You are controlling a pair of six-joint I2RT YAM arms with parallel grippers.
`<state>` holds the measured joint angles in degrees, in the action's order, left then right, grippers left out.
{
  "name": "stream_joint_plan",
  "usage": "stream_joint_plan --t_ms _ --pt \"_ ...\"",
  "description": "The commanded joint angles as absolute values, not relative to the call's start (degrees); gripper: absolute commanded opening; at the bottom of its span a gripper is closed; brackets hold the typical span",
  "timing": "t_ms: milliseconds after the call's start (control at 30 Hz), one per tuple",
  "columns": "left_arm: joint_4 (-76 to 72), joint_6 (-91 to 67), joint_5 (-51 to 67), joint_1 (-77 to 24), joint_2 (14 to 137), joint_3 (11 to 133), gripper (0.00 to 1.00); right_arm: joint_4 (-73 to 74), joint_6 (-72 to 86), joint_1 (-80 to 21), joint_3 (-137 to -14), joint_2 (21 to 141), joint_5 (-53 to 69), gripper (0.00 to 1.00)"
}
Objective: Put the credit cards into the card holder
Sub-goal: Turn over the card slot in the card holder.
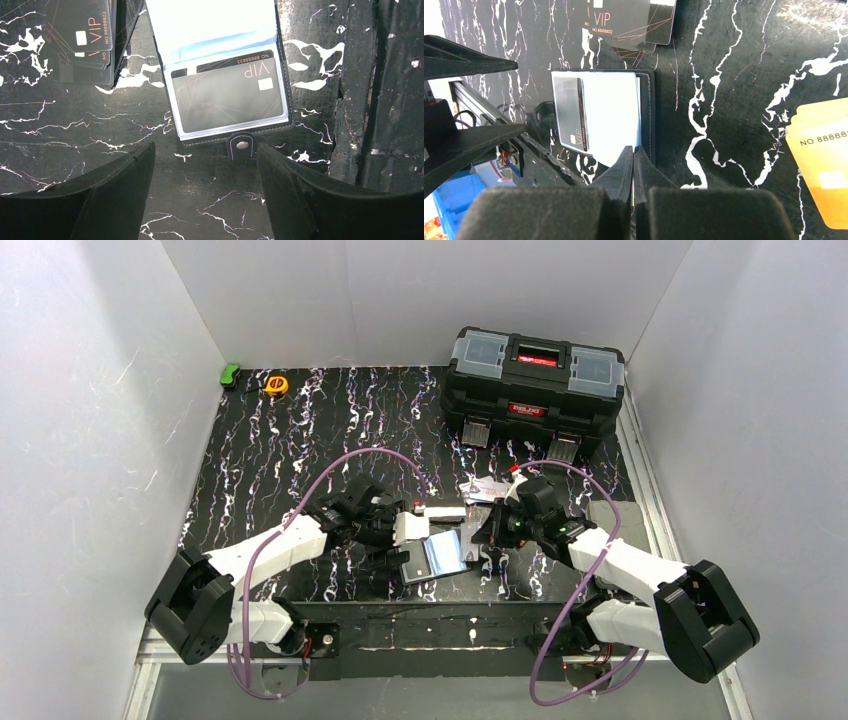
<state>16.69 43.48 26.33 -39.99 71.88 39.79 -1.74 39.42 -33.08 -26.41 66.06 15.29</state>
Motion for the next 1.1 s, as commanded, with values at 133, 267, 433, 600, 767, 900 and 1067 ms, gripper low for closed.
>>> stream_joint_plan --t_ms 133,267,433,600,767,900,1067 --pt "17.1 43.8 27.5 -40.5 70.2 39.1 0.72 -4.2 38.8 -33.5 -25.5 66.9 15.8 0.01" --pt "17.1 44.1 27.6 -40.6 70.2 39.0 0.72 -4.6 39.2 -33.6 -25.2 66.7 16.1 0.01" --pt "17.1 45.8 27.2 -40.7 70.4 37.8 0.72 -6.1 40.4 -33.7 -25.1 65.9 17.4 0.01" --pt "17.1 47.5 26.7 -40.8 70.2 36.6 0.72 -7.6 41.4 -34.2 -25.1 65.6 18.5 0.01" --pt "17.1 48.8 26.3 -40.9 70.1 35.7 0.72 -9.1 42.3 -34.7 -24.6 66.1 19.1 0.01" --pt "17.1 49.8 26.2 -40.9 69.9 35.0 0.72 -9.9 42.9 -35.0 -24.3 66.6 19.4 0.01" --pt "17.3 50.6 26.2 -40.9 69.7 34.3 0.72 -13.9 44.5 -34.9 -23.7 67.1 21.7 0.01"
